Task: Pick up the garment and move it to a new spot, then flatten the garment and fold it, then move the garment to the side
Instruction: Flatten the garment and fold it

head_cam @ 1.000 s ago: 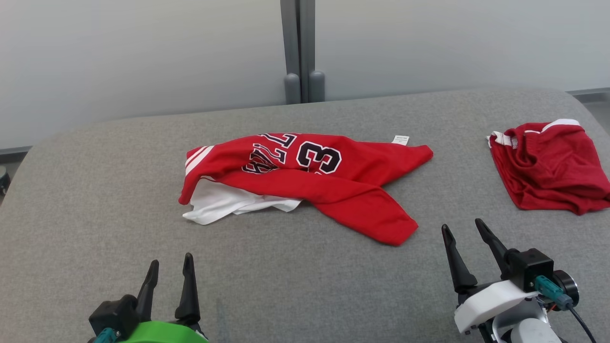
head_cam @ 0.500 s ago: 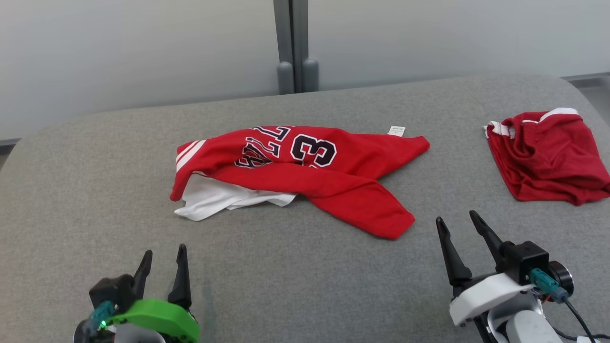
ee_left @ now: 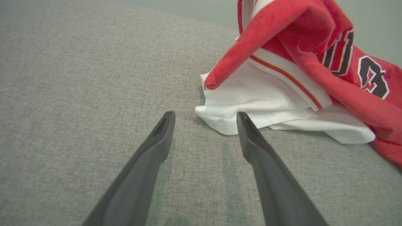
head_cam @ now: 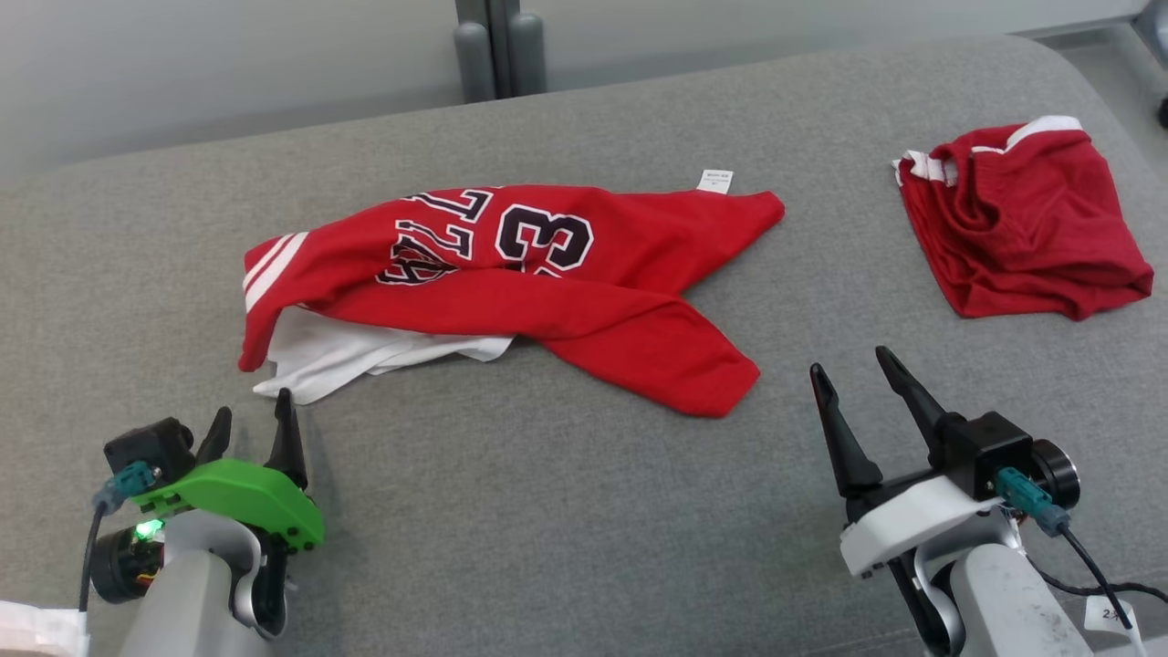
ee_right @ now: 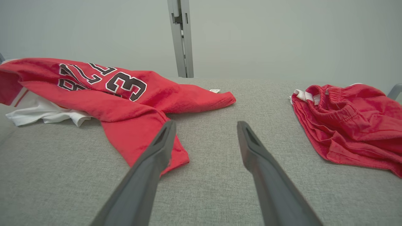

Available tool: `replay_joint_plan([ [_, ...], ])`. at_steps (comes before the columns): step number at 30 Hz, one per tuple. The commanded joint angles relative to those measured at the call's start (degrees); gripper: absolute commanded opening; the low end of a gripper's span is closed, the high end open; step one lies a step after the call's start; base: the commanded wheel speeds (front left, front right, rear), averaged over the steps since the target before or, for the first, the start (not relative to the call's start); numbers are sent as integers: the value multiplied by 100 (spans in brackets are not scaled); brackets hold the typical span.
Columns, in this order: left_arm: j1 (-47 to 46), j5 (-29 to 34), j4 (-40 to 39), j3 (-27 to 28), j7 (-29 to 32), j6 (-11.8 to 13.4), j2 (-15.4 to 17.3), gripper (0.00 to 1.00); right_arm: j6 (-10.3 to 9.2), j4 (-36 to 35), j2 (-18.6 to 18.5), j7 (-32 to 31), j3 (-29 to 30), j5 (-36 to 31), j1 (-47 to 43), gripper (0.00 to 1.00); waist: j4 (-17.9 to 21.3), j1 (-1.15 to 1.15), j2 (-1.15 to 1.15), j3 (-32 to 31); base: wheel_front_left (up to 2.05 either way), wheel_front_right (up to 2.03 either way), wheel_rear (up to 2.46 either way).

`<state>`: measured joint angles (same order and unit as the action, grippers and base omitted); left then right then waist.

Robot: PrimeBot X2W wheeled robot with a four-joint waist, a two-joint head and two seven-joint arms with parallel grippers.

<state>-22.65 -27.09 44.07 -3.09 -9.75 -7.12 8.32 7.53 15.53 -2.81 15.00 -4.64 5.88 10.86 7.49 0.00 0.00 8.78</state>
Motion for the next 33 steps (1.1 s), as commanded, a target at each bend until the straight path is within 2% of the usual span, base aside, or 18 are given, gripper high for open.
replay_joint_plan([
  [1,-143,-63,109,33,-52,-38,59,100,-9,-19,-18,26,-25,-24,78,100,266,0,0,266,0,0,0],
  [16,-749,-325,1156,-77,-334,-48,266,100,-9,-60,-18,26,-150,27,162,100,501,0,0,406,0,0,0],
  [17,-779,-323,1186,-89,-352,-48,273,75,-9,-62,-18,26,-145,32,158,100,502,0,0,413,0,0,0],
  [18,-806,-309,1218,-115,-369,-48,269,45,-9,-60,-18,26,-139,38,154,100,500,0,0,416,0,0,0],
  [21,-829,-313,1236,-178,-434,-48,220,0,-9,-42,-17,26,-106,49,135,100,469,0,0,388,0,0,0],
  [27,-568,-363,1008,-369,-519,-45,121,0,-9,-15,-18,26,-51,61,35,100,243,0,0,182,0,0,0],
  [33,-143,-418,456,-692,-544,-45,76,0,-9,7,-18,26,27,54,-76,100,-147,0,0,-111,0,0,0],
])
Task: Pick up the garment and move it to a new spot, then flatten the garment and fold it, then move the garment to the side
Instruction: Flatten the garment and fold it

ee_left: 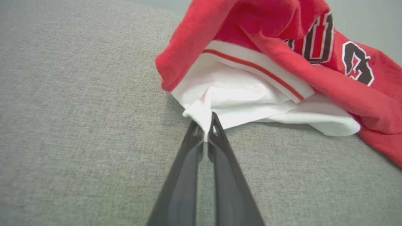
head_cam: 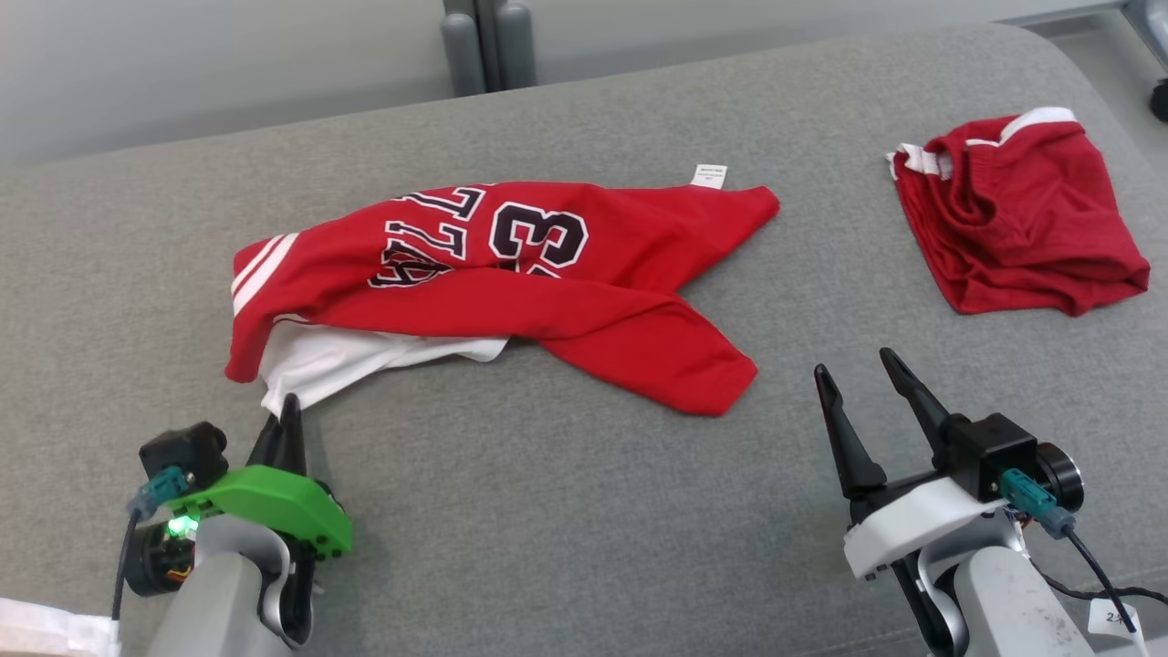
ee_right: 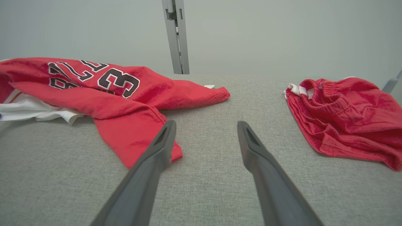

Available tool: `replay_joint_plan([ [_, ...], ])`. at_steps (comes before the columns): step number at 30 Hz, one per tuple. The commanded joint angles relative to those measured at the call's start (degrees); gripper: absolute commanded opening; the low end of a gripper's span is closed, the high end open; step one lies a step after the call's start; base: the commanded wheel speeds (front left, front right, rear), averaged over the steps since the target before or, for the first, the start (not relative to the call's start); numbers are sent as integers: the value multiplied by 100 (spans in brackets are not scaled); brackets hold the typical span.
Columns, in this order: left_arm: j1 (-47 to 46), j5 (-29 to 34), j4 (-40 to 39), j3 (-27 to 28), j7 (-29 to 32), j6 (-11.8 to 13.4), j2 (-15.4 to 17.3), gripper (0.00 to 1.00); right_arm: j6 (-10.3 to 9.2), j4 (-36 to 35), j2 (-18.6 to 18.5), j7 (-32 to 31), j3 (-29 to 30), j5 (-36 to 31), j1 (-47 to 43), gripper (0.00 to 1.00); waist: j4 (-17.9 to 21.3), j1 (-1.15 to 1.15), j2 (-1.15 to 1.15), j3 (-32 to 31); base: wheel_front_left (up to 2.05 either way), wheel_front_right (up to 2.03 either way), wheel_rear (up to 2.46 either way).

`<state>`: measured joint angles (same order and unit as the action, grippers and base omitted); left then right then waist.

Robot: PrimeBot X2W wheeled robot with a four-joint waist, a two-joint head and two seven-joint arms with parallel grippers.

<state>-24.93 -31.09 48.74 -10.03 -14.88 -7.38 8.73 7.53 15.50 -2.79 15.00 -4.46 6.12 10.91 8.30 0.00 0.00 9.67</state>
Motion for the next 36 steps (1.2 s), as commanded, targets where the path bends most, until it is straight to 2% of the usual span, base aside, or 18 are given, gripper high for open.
replay_joint_plan([
  [1,199,-57,-152,-55,-27,-20,30,0,-9,19,-20,26,39,23,-112,100,-307,0,0,-250,0,0,0],
  [11,1260,-406,-1365,-258,324,-11,303,0,-9,65,-21,26,172,-50,-260,100,-724,0,0,-486,0,0,0],
  [19,1827,-696,-2096,-184,939,206,427,0,-9,105,-22,26,292,-148,-374,100,-785,0,0,-590,0,0,0],
  [20,1879,-712,-2160,-175,978,238,433,22,-9,113,-21,26,299,-155,-398,100,-781,0,0,-609,0,0,0],
  [21,1913,-729,-2203,-173,1016,254,436,74,-9,122,-21,26,303,-158,-413,100,-776,0,0,-621,0,0,0],
  [22,1948,-742,-2246,-173,1025,286,434,100,-9,128,-21,26,309,-164,-421,100,-767,0,0,-635,0,0,0],
  [25,2023,-737,-2348,-153,981,348,442,100,-9,127,-21,26,323,-162,-424,100,-740,0,0,-672,0,0,0],
  [31,2134,-526,-2474,-143,391,369,433,100,-9,127,-21,26,379,-177,-454,100,-735,0,0,-781,0,0,0],
  [36,2131,-351,-2478,-180,94,313,342,100,-9,116,-21,26,444,-206,-491,100,-769,0,0,-905,0,0,0],
])
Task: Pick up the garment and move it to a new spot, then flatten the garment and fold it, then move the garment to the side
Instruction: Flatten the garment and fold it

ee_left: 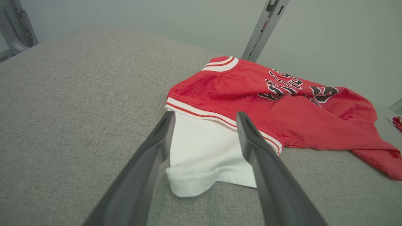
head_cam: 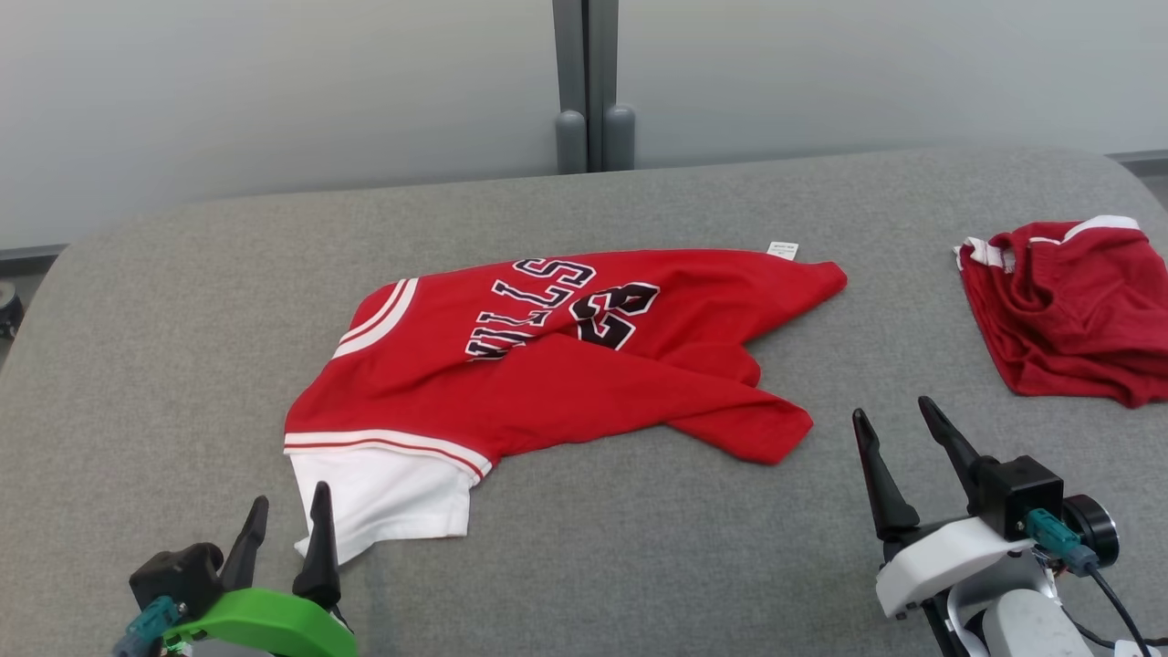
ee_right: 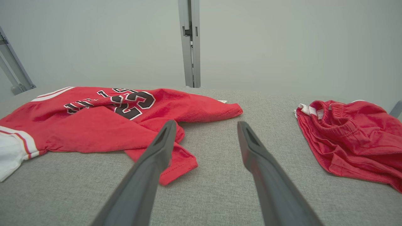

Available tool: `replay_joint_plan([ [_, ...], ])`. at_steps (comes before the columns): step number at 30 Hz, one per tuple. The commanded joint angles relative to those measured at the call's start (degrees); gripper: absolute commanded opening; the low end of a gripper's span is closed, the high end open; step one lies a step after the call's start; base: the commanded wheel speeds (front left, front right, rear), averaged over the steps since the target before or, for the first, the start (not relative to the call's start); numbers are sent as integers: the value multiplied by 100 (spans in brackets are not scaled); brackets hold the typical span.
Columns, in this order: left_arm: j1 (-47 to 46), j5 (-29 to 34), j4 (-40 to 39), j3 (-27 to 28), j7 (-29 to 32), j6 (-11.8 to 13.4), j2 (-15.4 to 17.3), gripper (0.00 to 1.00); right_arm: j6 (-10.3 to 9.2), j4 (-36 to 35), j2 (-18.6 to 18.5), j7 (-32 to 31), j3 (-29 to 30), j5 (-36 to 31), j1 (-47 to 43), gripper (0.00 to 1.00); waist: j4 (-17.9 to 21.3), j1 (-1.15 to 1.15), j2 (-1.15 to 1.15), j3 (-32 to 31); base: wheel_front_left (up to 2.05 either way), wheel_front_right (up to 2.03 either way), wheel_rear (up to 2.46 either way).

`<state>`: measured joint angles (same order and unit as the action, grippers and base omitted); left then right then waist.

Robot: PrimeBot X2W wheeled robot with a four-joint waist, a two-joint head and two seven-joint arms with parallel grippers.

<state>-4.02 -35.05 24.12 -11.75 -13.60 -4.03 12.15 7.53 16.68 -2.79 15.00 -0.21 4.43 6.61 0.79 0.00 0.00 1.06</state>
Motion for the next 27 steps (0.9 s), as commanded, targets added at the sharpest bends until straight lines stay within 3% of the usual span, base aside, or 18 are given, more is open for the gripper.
replay_joint_plan([
  [1,38,91,-26,-13,-67,-31,-26,100,-9,-2,-21,26,26,-40,-70,100,-26,0,0,-68,0,0,0],
  [10,143,409,-6,-150,-168,-86,-370,100,-9,-38,-21,26,42,18,-154,100,-80,0,0,-227,0,0,0],
  [27,270,763,-85,112,-160,-175,-566,100,-9,27,-21,26,-77,171,-229,100,-86,0,0,-300,0,0,0],
])
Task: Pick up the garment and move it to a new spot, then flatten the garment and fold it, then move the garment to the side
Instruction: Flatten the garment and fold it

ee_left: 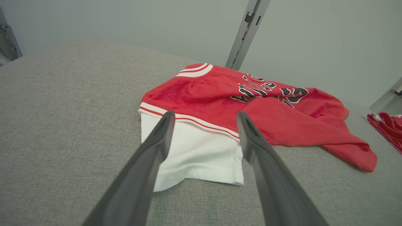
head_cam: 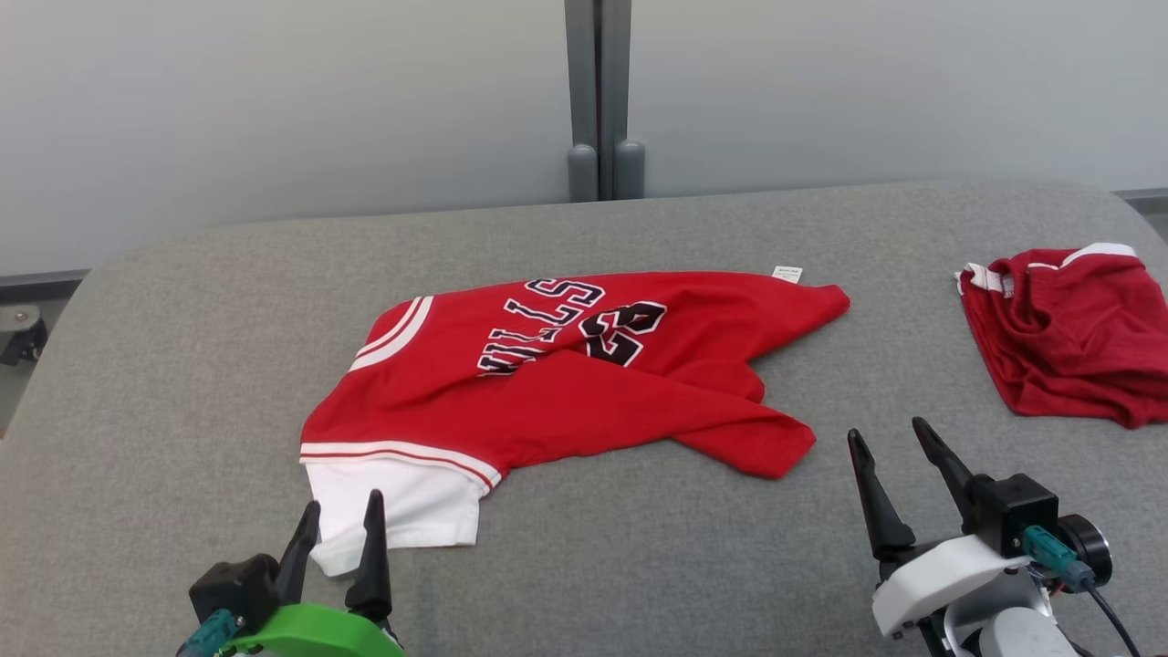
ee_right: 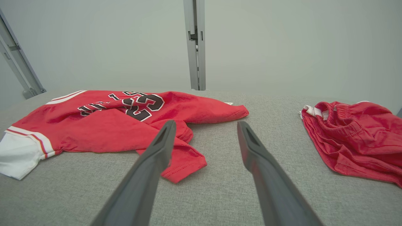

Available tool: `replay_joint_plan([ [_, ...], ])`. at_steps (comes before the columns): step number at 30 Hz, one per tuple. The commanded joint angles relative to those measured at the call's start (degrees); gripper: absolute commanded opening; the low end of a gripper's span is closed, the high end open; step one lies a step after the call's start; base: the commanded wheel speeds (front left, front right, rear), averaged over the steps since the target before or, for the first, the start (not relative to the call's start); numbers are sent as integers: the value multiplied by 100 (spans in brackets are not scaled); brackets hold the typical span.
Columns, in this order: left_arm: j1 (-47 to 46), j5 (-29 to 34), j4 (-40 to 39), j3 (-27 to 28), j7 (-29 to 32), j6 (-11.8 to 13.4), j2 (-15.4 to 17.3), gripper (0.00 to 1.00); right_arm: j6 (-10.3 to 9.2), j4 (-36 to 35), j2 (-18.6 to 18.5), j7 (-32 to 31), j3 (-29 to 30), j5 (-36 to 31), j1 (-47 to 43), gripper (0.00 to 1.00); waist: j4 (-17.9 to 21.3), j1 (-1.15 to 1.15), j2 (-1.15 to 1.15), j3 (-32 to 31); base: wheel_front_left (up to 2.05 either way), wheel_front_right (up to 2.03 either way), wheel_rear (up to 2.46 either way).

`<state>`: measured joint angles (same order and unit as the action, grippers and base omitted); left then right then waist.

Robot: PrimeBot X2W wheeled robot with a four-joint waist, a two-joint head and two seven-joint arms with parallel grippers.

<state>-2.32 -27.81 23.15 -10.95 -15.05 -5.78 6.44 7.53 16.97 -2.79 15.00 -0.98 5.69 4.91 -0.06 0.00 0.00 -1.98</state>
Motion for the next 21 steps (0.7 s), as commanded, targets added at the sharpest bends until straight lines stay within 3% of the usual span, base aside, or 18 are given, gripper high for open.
replay_joint_plan([
  [1,114,34,50,59,-15,33,1,100,-9,-4,-21,26,5,41,-57,100,-1,0,0,9,0,0,0],
  [8,95,-389,564,393,393,241,58,100,-9,13,-21,26,-12,9,-54,100,2,0,0,71,0,0,0],
  [21,-254,-1173,1076,550,963,-69,84,100,-9,52,-21,26,-112,-77,5,100,147,0,0,261,0,0,0],
])
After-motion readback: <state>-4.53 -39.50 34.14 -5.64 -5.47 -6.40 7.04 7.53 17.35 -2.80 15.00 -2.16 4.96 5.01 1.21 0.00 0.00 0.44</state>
